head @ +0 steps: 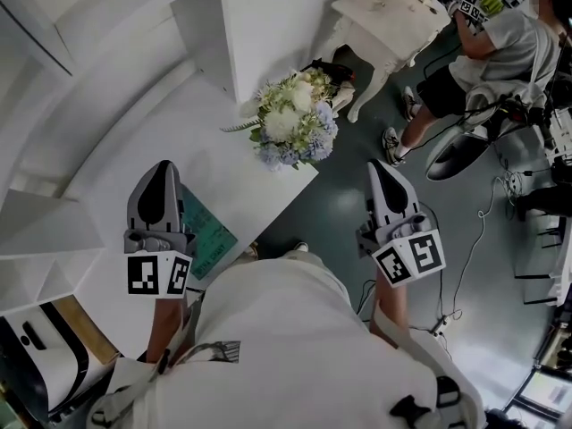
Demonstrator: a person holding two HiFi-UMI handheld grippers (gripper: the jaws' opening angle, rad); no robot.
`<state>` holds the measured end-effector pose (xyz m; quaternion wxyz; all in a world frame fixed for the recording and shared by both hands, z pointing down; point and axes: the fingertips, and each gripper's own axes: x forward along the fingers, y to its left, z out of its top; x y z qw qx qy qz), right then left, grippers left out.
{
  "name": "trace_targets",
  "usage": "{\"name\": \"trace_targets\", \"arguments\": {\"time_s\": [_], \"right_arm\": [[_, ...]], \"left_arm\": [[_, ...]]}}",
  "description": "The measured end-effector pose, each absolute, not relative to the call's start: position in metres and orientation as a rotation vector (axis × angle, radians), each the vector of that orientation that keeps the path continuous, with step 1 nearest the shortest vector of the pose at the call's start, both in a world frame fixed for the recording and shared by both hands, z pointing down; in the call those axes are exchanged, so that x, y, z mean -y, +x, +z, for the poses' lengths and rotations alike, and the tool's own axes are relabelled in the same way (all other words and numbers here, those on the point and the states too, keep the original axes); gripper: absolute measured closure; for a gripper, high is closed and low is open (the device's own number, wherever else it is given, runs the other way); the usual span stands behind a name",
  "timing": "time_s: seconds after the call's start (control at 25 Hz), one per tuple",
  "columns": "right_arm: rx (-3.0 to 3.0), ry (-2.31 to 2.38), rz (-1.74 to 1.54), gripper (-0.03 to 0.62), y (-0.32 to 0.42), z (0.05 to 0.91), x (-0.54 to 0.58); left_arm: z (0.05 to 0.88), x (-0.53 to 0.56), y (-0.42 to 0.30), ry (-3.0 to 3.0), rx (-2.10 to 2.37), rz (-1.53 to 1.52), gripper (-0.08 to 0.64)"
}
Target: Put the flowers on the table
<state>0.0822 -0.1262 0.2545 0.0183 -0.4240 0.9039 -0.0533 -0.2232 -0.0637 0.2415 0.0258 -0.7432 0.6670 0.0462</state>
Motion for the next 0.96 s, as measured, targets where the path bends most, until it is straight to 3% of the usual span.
{"name": "trace_targets", "arguments": {"time_s": [0.96], "right_arm": [[-2.832,-1.272,-0.094,0.581,0.07,0.252,0.117]], "left_arm": [[0.247,0.05,-0.216,-2.295,-2.065,0.158,0.545]]}}
